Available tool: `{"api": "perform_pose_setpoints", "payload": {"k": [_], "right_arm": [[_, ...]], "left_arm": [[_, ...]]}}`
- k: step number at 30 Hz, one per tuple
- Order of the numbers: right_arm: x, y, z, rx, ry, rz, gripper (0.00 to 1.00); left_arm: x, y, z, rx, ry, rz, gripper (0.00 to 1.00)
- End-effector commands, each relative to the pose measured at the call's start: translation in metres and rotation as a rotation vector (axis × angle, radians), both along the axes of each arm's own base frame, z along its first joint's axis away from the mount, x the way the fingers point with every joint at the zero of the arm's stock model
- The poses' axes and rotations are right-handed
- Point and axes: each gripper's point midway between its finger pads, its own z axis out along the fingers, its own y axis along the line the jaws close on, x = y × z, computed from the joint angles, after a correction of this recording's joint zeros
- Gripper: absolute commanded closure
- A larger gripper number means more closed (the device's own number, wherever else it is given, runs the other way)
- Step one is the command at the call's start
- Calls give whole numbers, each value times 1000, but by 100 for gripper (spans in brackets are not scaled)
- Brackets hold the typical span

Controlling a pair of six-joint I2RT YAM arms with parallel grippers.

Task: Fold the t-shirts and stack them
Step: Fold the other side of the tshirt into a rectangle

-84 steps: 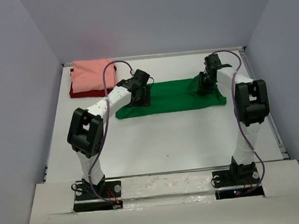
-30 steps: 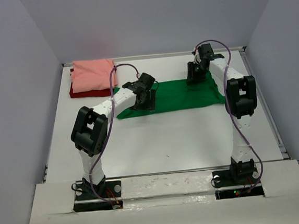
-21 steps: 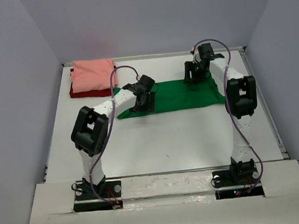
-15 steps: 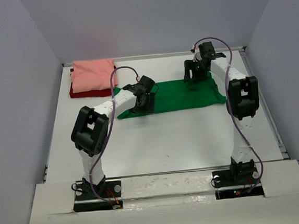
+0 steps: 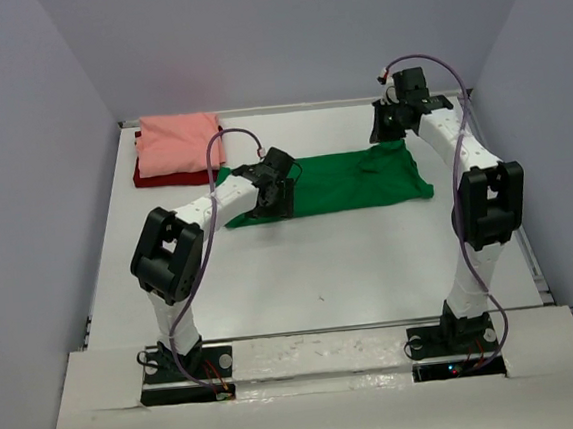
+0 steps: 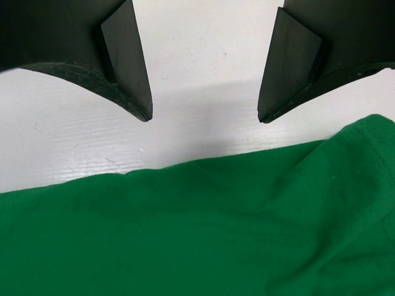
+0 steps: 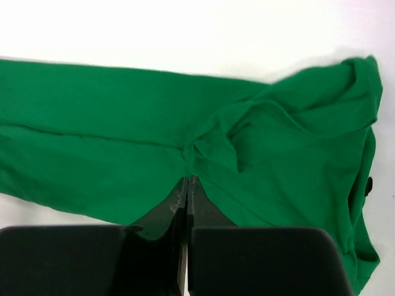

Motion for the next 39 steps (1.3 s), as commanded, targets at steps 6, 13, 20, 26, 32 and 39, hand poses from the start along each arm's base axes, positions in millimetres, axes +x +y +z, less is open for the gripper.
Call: {"api": "perform_pose_setpoints", "payload": {"k": [6,13,20,26,32,39], "right_arm": [[-3,-11,-60,-66,116,-82,100],[16,-11,-65,-80,105,-85,100],[30,-17,-66,-117,98,-109,100],[35,-19,-71,-132,103,-118,100],[35,-22,-85,-145,133,-126,100],[38,-17,-87,-129,135,-109,100]], "left_arm": [[-7,-2,31,-44,-66,0,21],[-5,0,32,-22,-71,-5,21],[-4,0,25,-9,-61,-15,21],[-3,-1,19,1,-49,-22,21],[-1,-3,19,2,-51,-30,21],[-1,-2,15,9,-42,-32,22]]}}
